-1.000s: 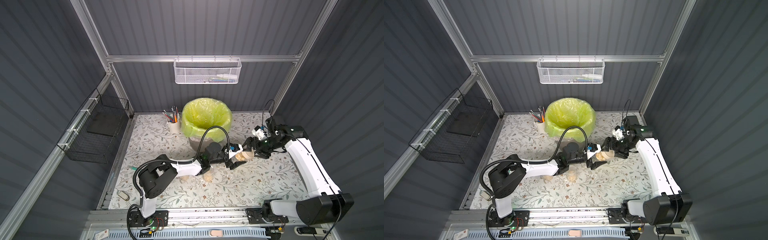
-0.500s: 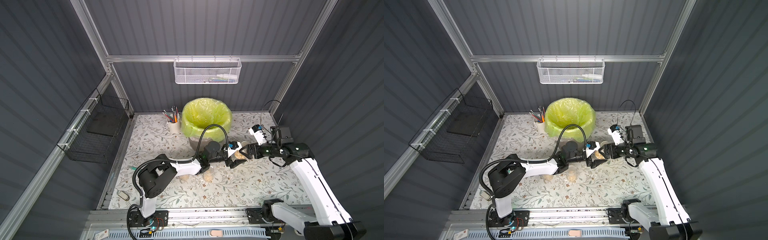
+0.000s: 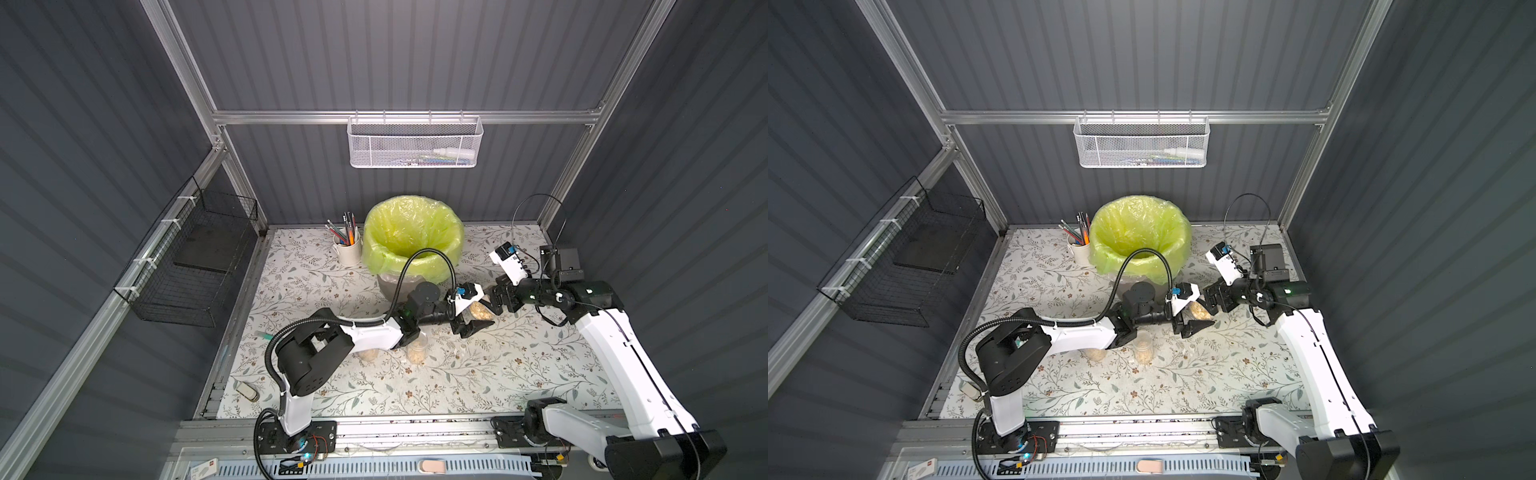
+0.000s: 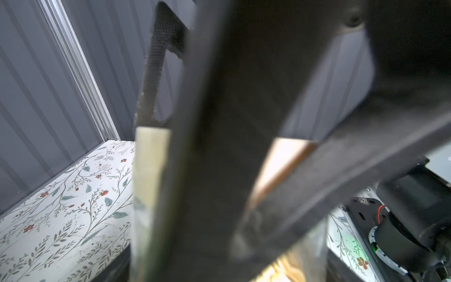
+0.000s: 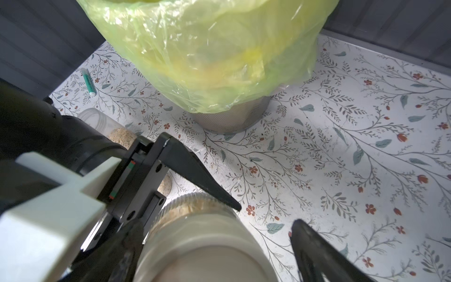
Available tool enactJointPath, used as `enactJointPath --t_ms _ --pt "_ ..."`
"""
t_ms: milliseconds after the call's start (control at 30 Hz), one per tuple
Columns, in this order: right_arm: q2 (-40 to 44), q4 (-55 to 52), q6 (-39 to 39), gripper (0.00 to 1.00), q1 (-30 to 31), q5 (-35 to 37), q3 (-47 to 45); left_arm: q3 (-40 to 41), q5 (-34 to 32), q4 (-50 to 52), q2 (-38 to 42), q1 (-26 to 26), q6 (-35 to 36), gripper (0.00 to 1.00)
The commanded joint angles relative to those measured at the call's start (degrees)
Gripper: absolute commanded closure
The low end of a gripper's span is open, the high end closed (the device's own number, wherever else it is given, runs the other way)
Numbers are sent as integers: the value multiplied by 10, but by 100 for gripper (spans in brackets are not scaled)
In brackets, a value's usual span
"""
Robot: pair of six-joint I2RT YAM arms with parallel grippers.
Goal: Empty expired oatmeal from jars
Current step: Unscrew the lid from the jar.
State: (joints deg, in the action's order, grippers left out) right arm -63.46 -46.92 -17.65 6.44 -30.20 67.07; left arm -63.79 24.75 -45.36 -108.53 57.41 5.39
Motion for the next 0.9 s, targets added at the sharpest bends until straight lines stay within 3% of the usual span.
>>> enactJointPath --t_ms 0,267,667,867 --pt "8 5 -13 4 -6 -17 1 -4 16 -43 23 4 10 86" --pt "82 19 0 3 -9 -67 -43 8 7 -68 17 -2 -1 87" --pt "135 36 58 1 -27 30 -33 19 1 -74 25 -14 -5 87" --pt "118 -19 149 1 -46 38 33 29 -12 -75 31 -14 10 86"
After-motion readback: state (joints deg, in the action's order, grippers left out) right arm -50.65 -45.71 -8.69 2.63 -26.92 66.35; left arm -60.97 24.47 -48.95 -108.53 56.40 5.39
